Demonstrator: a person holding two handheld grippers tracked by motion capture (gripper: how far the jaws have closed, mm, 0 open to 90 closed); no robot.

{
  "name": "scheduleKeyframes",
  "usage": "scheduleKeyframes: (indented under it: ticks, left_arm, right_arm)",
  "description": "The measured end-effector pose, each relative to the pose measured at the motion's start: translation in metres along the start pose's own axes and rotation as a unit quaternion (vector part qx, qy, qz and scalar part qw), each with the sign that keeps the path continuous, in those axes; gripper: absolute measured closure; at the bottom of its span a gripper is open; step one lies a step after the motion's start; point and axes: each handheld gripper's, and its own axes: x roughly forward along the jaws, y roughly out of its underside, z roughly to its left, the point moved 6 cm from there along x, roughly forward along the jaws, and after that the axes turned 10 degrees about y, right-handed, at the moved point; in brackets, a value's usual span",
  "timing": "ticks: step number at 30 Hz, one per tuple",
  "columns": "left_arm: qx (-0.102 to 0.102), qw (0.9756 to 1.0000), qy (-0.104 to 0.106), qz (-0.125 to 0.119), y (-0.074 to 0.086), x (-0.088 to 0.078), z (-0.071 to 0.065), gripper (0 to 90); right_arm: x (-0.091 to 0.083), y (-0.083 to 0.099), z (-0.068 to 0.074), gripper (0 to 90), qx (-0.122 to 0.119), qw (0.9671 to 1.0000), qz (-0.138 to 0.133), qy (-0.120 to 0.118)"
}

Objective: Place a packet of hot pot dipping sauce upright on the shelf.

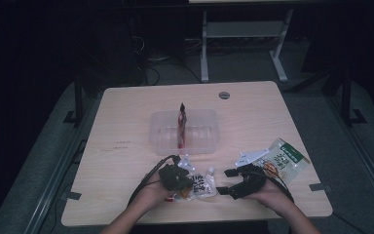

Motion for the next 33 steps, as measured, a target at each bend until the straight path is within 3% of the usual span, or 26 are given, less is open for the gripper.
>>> scheduleKeyframes:
  ticks: [7,17,22,28,33]
  left_arm:
    - [-0.011,0.9999,0.009,-0.002,-0.001,0.001,0.000,90.0]
    - [-0.006,0.9999,0.009,0.002,0.000,0.000,0.001,90.0]
    - [-0.012,0.9999,0.008,-0.006,0.000,0.001,0.000,90.0]
    - [-0.009,0.9999,0.007,-0.005,0.001,0.000,0.001,90.0]
    - [-0.006,0.9999,0.008,-0.003,0.002,0.000,0.001,90.0]
  right_arm:
    - [0.010,-0.005,0.010,23.2,0.022,0.9995,0.003,-0.023]
    - [0.024,-0.002,0.018,23.2,0.019,0.9992,0.028,-0.022]
    - [0.028,-0.001,0.019,24.6,0.027,0.9984,0.036,-0.034]
    - [0.037,-0.004,0.024,30.0,0.030,0.9974,0.047,-0.046]
    - [0.043,-0.008,0.022,37.6,0.050,0.9964,0.049,-0.049]
